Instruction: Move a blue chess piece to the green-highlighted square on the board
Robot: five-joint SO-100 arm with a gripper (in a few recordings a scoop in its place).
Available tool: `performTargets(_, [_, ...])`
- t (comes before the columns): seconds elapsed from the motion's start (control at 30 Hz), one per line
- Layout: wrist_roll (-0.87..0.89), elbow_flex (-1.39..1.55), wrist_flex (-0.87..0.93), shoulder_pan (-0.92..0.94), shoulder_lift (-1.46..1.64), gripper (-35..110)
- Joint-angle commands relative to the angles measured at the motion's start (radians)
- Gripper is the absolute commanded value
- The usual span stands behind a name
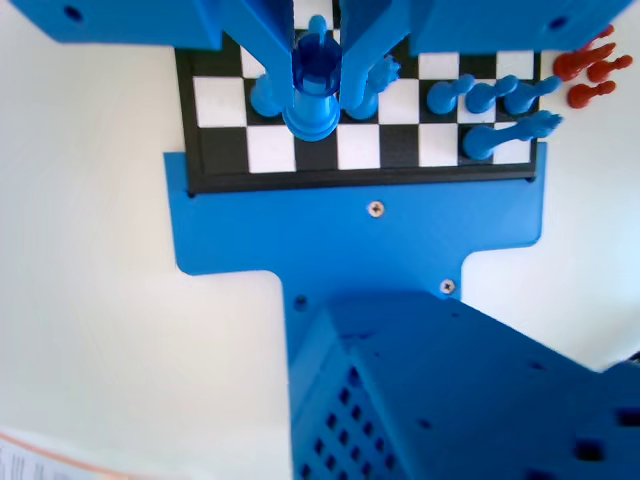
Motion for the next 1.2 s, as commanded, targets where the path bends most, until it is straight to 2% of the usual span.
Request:
performTargets(0.0, [-0.075, -0.054, 0.044, 0.075, 0.074, 1])
performTargets(0.3, [-0.164, -0.072, 0.061, 0.282, 0.081, 1])
performTargets(0.57, [-0.002, -0.005, 0.006, 0.437, 0.138, 1])
performTargets(0.77, [0.074, 0.124, -0.104, 0.543, 0.186, 1])
performTargets(1.17, [0.267, 0.279, -0.359, 0.615, 0.201, 1])
